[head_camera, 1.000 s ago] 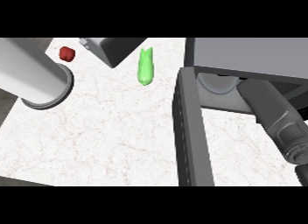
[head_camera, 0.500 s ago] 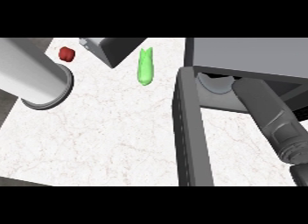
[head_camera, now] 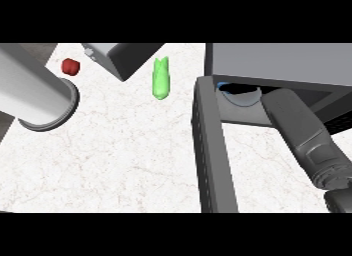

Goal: Pick up the milk, place it into the microwave and close the microwave

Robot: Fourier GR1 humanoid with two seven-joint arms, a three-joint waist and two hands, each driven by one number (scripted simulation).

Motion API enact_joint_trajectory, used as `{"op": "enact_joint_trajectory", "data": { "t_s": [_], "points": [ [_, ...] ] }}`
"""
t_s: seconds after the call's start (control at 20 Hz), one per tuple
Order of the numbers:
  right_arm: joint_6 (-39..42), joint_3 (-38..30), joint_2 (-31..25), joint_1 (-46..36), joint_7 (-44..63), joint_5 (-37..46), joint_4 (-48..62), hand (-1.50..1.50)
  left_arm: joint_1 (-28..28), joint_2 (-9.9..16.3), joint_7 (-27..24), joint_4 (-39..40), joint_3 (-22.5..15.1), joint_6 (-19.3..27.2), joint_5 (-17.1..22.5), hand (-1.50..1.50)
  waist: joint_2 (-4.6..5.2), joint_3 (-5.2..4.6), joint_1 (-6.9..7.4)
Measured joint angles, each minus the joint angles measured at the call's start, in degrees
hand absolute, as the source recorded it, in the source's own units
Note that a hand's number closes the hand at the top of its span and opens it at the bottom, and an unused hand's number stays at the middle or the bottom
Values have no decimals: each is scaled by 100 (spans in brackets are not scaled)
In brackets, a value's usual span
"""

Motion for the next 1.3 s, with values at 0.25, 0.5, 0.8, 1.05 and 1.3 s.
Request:
{"op": "enact_joint_trajectory", "data": {
  "t_s": [0.25,0.5,0.8,1.05,1.3],
  "points": [
    [828,-319,6,141,-266,-336,-30,-150,-89,-150,-15,23,-268,-45,-151,-150,-73,-13,-138],
    [1441,-574,79,413,-483,-606,-11,-150,-107,-311,159,-98,-637,-22,-265,150,-140,-19,-238],
    [2452,-737,181,887,-808,-824,-35,-150,-164,-509,431,-304,-1191,181,-508,150,-217,-26,-388],
    [3009,-752,252,1351,-940,-925,-251,-150,-200,-562,525,-258,-1685,408,-755,150,-280,-34,-520],
    [3215,-628,273,1971,-1029,-929,-702,-150,-341,-579,646,-200,-2322,765,-1087,150,-322,-40,-617]
  ]
}}
